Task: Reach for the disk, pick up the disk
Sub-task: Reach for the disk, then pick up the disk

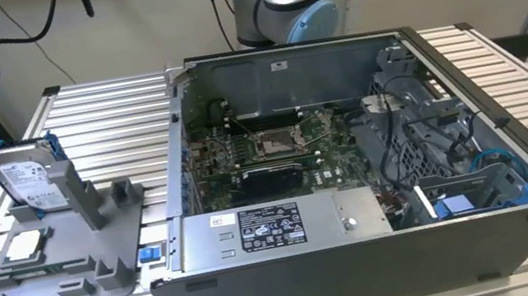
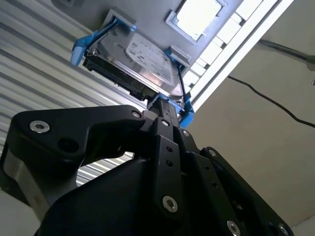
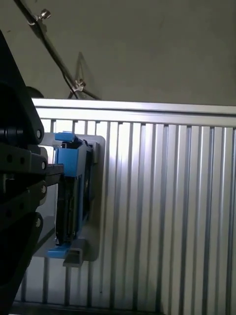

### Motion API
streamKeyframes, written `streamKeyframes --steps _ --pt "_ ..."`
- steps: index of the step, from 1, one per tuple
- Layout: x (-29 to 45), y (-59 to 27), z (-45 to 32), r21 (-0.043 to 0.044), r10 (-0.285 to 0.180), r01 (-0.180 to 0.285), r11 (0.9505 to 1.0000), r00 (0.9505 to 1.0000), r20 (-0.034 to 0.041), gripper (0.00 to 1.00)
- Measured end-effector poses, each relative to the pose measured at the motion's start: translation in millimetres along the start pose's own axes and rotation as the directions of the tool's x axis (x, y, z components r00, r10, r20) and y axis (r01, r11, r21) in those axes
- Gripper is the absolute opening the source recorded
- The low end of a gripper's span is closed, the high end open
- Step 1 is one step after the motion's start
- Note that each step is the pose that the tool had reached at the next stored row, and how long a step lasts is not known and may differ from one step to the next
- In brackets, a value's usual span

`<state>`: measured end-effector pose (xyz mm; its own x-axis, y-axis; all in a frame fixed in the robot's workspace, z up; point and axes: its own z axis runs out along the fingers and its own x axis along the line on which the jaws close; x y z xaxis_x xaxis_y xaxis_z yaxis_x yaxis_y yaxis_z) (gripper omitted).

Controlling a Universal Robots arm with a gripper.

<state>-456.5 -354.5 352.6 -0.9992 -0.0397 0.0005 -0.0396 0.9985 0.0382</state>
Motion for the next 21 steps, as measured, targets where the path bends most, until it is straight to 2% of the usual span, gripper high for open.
streamKeyframes --steps 2,5,10,14,20,21 --pt "0.0 0.0 0.1 -0.0001 -0.033 0.033 0.9994 0.9994 -0.0011 0.00" --pt "0.0 0.1 0.0 -0.0001 -0.088 0.088 0.9961 0.9961 -0.0034 0.00" --pt "0.0 0.0 0.0 -0.0005 -0.178 0.178 0.9841 0.9840 -0.0067 0.00" --pt "0.0 0.0 0.0 -0.0010 -0.250 0.250 0.9683 0.9683 -0.0095 0.00" --pt "0.0 0.0 0.0 -0.0022 -0.347 0.347 0.9379 0.9378 -0.0132 0.00" --pt "0.0 0.0 0.0 -0.0023 -0.357 0.357 0.9342 0.9341 -0.0136 0.00"
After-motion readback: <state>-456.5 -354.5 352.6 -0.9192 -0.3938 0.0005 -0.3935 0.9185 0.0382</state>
